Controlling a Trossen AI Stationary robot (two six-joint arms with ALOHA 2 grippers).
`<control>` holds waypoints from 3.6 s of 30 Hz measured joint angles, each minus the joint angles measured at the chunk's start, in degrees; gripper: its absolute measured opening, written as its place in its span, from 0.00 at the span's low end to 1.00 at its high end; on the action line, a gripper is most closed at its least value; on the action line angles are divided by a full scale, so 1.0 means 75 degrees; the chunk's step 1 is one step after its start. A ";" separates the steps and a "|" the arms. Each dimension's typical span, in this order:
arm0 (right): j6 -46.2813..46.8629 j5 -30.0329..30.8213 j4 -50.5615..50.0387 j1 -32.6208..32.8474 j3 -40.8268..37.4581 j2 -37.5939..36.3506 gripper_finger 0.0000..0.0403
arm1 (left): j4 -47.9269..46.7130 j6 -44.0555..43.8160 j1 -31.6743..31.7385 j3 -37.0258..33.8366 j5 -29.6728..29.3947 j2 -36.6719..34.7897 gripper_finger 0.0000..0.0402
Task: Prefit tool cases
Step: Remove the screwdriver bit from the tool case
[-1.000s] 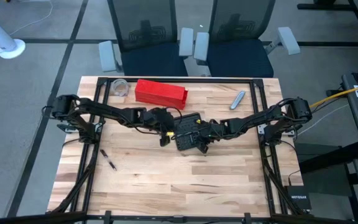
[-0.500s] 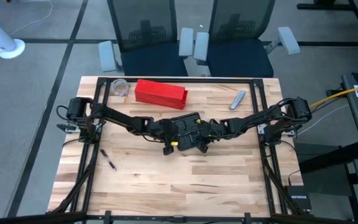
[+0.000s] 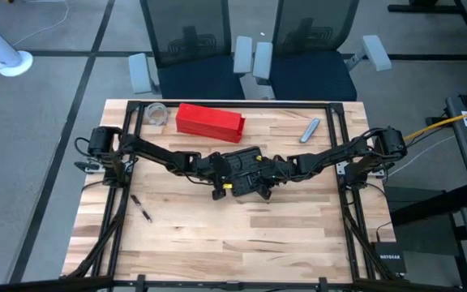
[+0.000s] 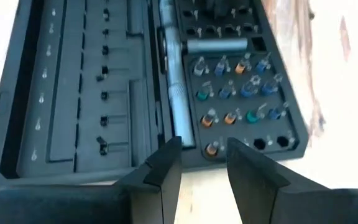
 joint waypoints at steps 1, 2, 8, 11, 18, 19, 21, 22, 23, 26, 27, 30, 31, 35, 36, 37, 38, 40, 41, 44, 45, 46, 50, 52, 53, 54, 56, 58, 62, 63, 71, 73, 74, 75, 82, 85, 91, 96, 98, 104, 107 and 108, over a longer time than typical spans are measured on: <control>0.0000 0.0000 -0.0003 0.0000 0.0000 0.0000 0.01 | 0.0059 -0.0056 -0.0011 0.0000 0.0019 0.0063 0.29; 0.0000 0.0000 -0.0008 0.0000 0.0000 0.0000 0.01 | 0.0089 -0.0095 -0.0030 0.0000 0.0033 0.0087 0.29; 0.0009 0.0000 -0.0017 0.0000 0.0000 0.0000 0.01 | 0.0236 0.0178 -0.0172 0.0000 0.0046 0.0189 0.29; 0.0009 0.0021 -0.0014 0.0000 0.0000 0.0000 0.01 | 0.0235 0.0255 -0.0174 0.0000 0.0083 0.0144 0.29; 0.0044 0.0078 0.0010 0.0000 0.0000 0.0000 0.01 | 0.0423 0.0425 -0.0180 0.0000 0.0104 -0.0249 0.28; 0.0044 0.0079 0.0010 0.0000 0.0000 0.0000 0.01 | 0.0389 0.0473 -0.0183 0.0000 0.0104 -0.0249 0.28; 0.0045 0.0082 0.0010 0.0002 0.0000 0.0000 0.01 | 0.0370 0.0477 -0.0222 -0.0003 0.0098 -0.0243 0.28; 0.0044 0.0079 0.0010 0.0000 0.0000 0.0000 0.01 | 0.0386 0.0495 -0.0249 -0.0003 0.0093 -0.0244 0.28; 0.0044 0.0080 0.0010 0.0001 0.0000 0.0000 0.01 | 0.0414 0.0535 -0.0272 -0.0001 0.0072 -0.0227 0.28; 0.0044 0.0096 0.0009 0.0003 0.0000 0.0000 0.01 | 0.0397 0.0709 -0.0359 -0.0003 0.0075 -0.0114 0.28; 0.0044 0.0102 0.0007 0.0003 0.0000 0.0000 0.01 | 0.0493 0.0716 -0.0376 -0.0003 0.0075 -0.0028 0.28; 0.0044 0.0114 0.0007 0.0003 0.0000 0.0000 0.01 | 0.0607 0.0716 -0.0371 -0.0003 0.0075 0.0109 0.28; 0.0044 0.0116 0.0007 0.0003 0.0000 0.0000 0.01 | 0.0637 0.0713 -0.0355 0.0000 0.0075 0.0162 0.28; 0.0046 0.0137 0.0001 0.0003 0.0000 0.0000 0.01 | 0.0608 0.0652 -0.0295 -0.0001 0.0072 0.0335 0.28; 0.0044 0.0140 0.0004 0.0003 0.0000 0.0000 0.01 | 0.0608 0.0654 -0.0285 0.0000 0.0072 0.0367 0.28; 0.0044 0.0140 0.0004 0.0003 0.0000 0.0000 0.01 | 0.0611 0.0668 -0.0268 0.0003 0.0072 0.0391 0.28; 0.0047 0.0142 0.0004 0.0003 0.0000 0.0000 0.01 | 0.0620 0.0678 -0.0264 0.0007 0.0069 0.0398 0.28; 0.0060 0.0145 -0.0001 0.0003 0.0000 0.0000 0.01 | 0.0657 0.0681 -0.0259 0.0009 0.0063 0.0401 0.28; 0.0068 0.0146 -0.0001 0.0003 0.0000 0.0000 0.01 | 0.0694 0.0679 -0.0259 0.0008 0.0039 0.0404 0.27; 0.0073 0.0146 0.0001 0.0003 0.0000 0.0000 0.01 | 0.0921 0.0675 -0.0262 0.0000 0.0013 0.0425 0.18; 0.0073 0.0146 0.0007 0.0003 0.0000 0.0000 0.01 | 0.0939 0.0635 -0.0259 0.0000 0.0011 0.0433 0.14; 0.0073 0.0146 0.0015 0.0003 0.0000 0.0000 0.01 | 0.0906 0.0537 -0.0256 0.0000 -0.0001 0.0433 0.08; 0.0130 0.0146 0.0017 0.0000 0.0000 0.0000 0.01 | 0.0872 0.0268 -0.0252 0.0000 -0.0049 0.0431 0.02; 0.0195 0.0143 0.0024 0.0000 0.0000 0.0000 0.01 | 0.0784 0.0241 -0.0250 -0.0003 -0.0080 0.0326 0.01; 0.0198 0.0143 0.0036 0.0000 0.0000 0.0000 0.01 | 0.0749 0.0240 -0.0248 -0.0003 -0.0101 0.0252 0.01; 0.0201 0.0145 0.0033 0.0000 0.0000 0.0000 0.01 | 0.0674 0.0254 -0.0245 -0.0003 -0.0129 0.0114 0.01; 0.0207 0.0143 0.0029 0.0000 0.0000 0.0000 0.01 | 0.0603 0.0473 -0.0244 -0.0007 -0.0222 -0.0165 0.00; 0.0207 0.0143 0.0027 0.0000 0.0000 0.0000 0.01 | 0.0400 0.0734 -0.0234 -0.0001 -0.0304 -0.0432 0.00; 0.0210 0.0143 0.0012 0.0000 0.0002 0.0000 0.01 | -0.0318 0.1139 -0.0110 -0.0003 -0.0363 -0.0922 0.00; 0.0210 0.0143 0.0010 0.0000 0.0003 0.0000 0.01 | -0.0623 0.1214 -0.0065 -0.0003 -0.0465 -0.1074 0.00; 0.0210 0.0143 0.0007 0.0000 0.0003 0.0000 0.01 | -0.2990 0.2119 0.0457 -0.0004 -0.0846 -0.1513 0.00; 0.0210 0.0143 0.0006 0.0000 0.0003 0.0000 0.01 | -0.3448 0.2293 0.0560 -0.0009 -0.0848 -0.1513 0.00; 0.0207 0.0143 0.0004 0.0000 0.0003 0.0000 0.01 | -0.3608 0.2313 0.0598 -0.0009 -0.0846 -0.1513 0.00; 0.0202 0.0143 0.0005 0.0000 0.0003 0.0000 0.01 | -0.3707 0.2272 0.0626 -0.0009 -0.0846 -0.1513 0.00; 0.0189 0.0286 -0.0011 0.0003 0.0003 0.0000 0.01 | -0.3389 0.1830 0.0706 -0.0004 -0.0417 -0.1513 0.11; 0.0187 0.0289 -0.0008 0.0003 0.0003 0.0000 0.01 | -0.3419 0.1710 0.0706 0.0155 -0.0406 -0.1516 0.17; 0.0058 0.0281 -0.0102 0.0003 0.0104 -0.0032 0.01 | -0.3620 0.1824 0.0706 0.0703 -0.0406 -0.1578 0.27; -0.0603 0.0224 -0.0983 -0.0020 0.0632 -0.0272 0.01 | -0.3565 0.1843 0.0647 0.1008 -0.0386 -0.1685 0.28; -0.0825 0.0219 -0.1546 -0.0116 0.0798 -0.0355 0.00 | -0.3525 0.1701 0.0632 0.1007 -0.0386 -0.1682 0.28; -0.0549 0.0988 -0.3412 -0.0737 0.1022 -0.0609 0.00 | -0.3265 0.1053 0.0417 0.0719 -0.0388 -0.1627 0.24; -0.0511 0.0770 -0.3686 -0.1236 0.0896 -0.0609 0.00 | -0.2650 0.0624 0.0207 0.0429 -0.0382 -0.1627 0.15; -0.0535 0.0602 -0.3576 -0.1381 0.0806 -0.0611 0.00 | -0.2501 0.0466 0.0148 0.0342 -0.0382 -0.1627 0.10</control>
